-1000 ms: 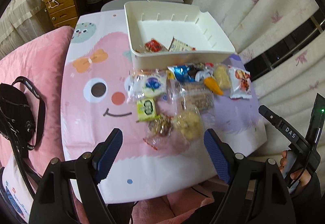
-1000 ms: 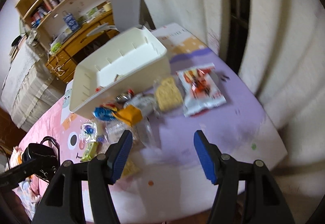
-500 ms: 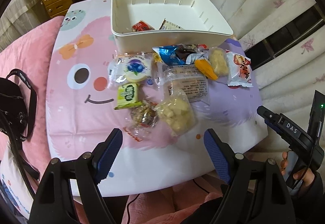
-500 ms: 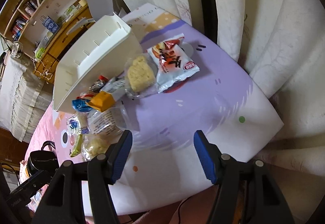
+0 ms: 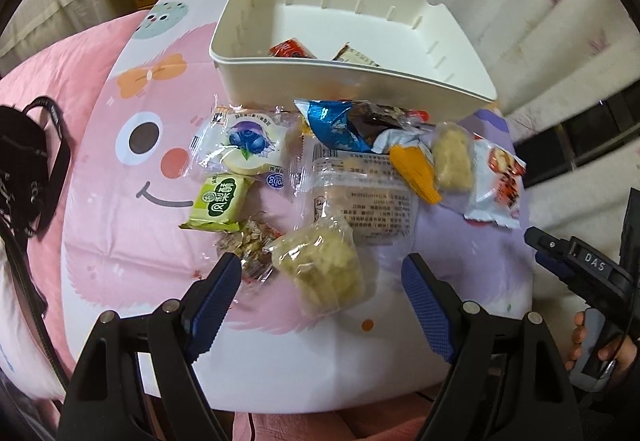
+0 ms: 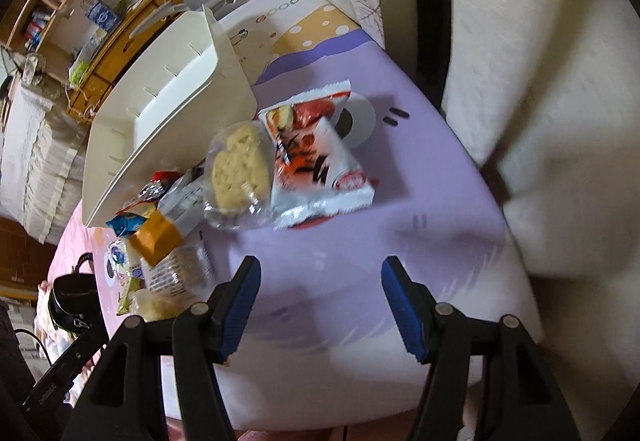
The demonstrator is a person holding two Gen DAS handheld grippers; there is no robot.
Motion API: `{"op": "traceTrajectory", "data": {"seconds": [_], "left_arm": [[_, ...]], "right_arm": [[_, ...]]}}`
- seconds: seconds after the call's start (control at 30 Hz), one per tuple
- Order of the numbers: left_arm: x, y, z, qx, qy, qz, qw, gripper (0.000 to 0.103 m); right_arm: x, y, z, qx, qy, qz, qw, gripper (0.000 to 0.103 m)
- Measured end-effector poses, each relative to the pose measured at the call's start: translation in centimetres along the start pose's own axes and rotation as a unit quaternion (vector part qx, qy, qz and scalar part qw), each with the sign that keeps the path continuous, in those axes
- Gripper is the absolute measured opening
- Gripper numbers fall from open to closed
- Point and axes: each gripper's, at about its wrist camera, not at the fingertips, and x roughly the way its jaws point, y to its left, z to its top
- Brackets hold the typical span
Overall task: Organize snacks
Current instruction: 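Grasp clear cracker bag with left tool while right tool grasps red-white chip bag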
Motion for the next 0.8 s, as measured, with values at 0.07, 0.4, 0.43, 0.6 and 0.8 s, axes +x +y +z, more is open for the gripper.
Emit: {"op": "traceTrajectory", "data": {"seconds": [0.07,0.4,0.43,0.6,0.8], "left_arm": [[0.7,-0.3,-0.3,-0.009,-0.004,0.011,0.9999,0.081],[4.4,-0.2,-1.9,-0.072,0.021,0.041,0.9963,0.081],[4.7,-0.2,-2.0,-0.076,0.024,0.045,0.9959,0.081],[6.1,-0.1,-2.3,-0.100,0.027,0.053,0.9932,0.081],[7.5,-0.1,-2.1,-0.127,0.023,0.052,0.9903,0.081]], "right_arm": [[0.6,-0.2,1.0,-0.012,0.007,0.003,1.000,0.063],[4.2,-0.8,4.4,-0.055,0.042,0.037,0.997,0.063],[4.5,-0.8,4.6,-0.058,0.045,0.040,0.997,0.063],[5.9,-0.6,5.6,-0.077,0.058,0.049,0.994,0.063],[7.3,-0.4,6.2,-0.098,0.069,0.068,0.990,0.063]]}}
